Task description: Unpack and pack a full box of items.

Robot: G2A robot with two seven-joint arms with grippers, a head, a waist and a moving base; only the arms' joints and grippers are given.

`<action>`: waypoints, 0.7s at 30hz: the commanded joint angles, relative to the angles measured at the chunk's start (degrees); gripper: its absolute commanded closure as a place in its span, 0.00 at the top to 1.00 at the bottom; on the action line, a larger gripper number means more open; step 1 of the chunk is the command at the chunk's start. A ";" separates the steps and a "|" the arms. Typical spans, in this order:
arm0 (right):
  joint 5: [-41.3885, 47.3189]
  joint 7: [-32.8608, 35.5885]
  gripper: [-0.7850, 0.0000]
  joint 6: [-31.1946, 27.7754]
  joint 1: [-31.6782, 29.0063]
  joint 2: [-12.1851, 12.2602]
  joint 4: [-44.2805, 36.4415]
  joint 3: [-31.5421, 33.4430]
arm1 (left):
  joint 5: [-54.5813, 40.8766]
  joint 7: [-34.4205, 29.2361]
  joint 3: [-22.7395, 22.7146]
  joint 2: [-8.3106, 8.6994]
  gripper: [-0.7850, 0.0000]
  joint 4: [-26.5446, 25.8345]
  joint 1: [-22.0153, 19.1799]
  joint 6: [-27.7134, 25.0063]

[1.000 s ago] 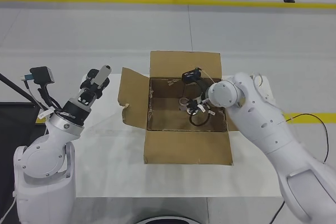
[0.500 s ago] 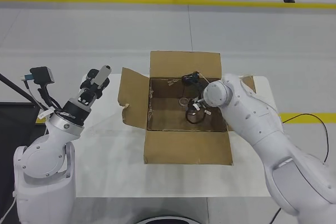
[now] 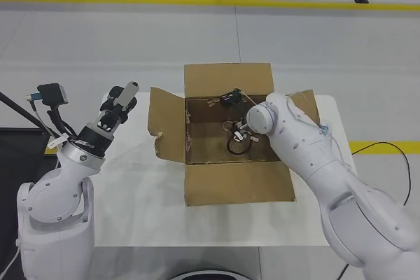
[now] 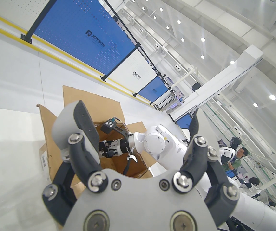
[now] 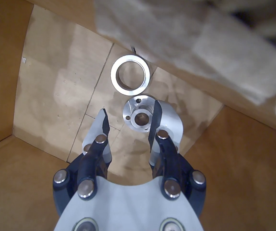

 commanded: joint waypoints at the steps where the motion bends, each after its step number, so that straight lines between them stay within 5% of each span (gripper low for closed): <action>1: -1.04 -1.17 0.51 0.40 -0.39 -0.06 -0.28 -0.03 | 0.00 0.00 0.00 0.00 1.00 0.00 0.00 0.00; 5: -3.15 -3.97 0.60 2.28 -1.59 0.06 -0.86 0.25 | 0.00 0.00 0.00 0.00 1.00 0.00 0.00 0.00; 21: -8.26 -6.61 0.48 7.70 -6.11 1.94 -5.58 3.89 | 0.00 0.00 0.00 0.00 1.00 0.00 0.00 0.00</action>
